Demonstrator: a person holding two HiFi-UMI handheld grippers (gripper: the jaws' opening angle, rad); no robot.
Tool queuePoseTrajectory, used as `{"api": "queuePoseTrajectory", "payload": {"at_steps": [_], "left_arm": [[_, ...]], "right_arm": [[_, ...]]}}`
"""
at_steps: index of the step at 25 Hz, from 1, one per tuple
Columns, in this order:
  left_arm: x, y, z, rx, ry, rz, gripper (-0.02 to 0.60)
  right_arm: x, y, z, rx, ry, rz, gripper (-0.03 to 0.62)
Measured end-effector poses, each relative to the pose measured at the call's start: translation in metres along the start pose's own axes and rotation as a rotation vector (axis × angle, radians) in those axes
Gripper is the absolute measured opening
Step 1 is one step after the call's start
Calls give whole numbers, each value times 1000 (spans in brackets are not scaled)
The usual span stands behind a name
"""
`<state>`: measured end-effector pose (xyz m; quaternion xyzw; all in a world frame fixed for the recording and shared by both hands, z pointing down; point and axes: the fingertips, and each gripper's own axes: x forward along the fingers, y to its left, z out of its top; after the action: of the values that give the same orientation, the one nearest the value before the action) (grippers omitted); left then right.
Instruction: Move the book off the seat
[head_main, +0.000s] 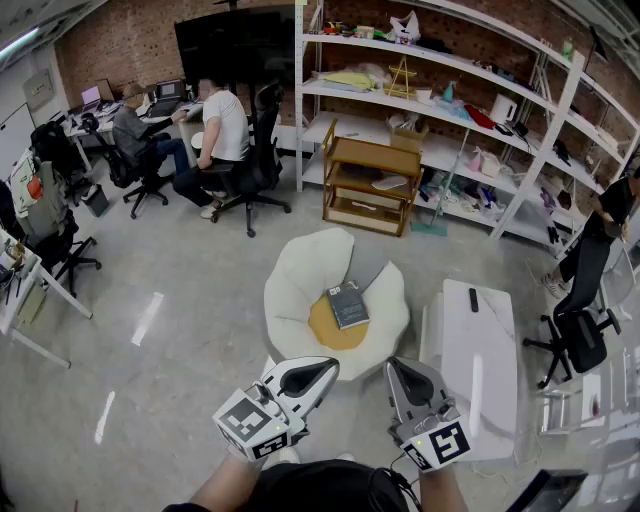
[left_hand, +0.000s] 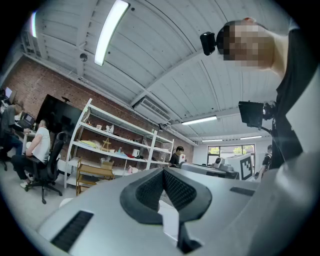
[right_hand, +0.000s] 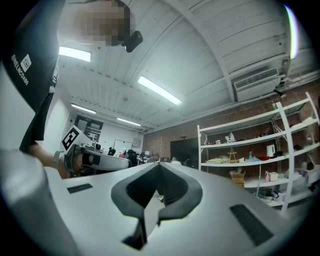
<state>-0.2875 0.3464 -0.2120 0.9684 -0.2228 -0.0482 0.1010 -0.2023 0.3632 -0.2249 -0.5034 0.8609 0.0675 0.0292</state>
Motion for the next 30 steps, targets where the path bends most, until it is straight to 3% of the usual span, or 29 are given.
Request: {"api": "queuePoseTrajectory", "payload": {"at_steps": [21, 30], "left_arm": [[74, -44, -29, 44, 40, 30, 2], [109, -74, -55, 61, 102, 15, 2]], "right_arm": [[-67, -73, -16, 66, -6, -32, 14], [-109, -110, -32, 126, 3, -79, 14]]}}
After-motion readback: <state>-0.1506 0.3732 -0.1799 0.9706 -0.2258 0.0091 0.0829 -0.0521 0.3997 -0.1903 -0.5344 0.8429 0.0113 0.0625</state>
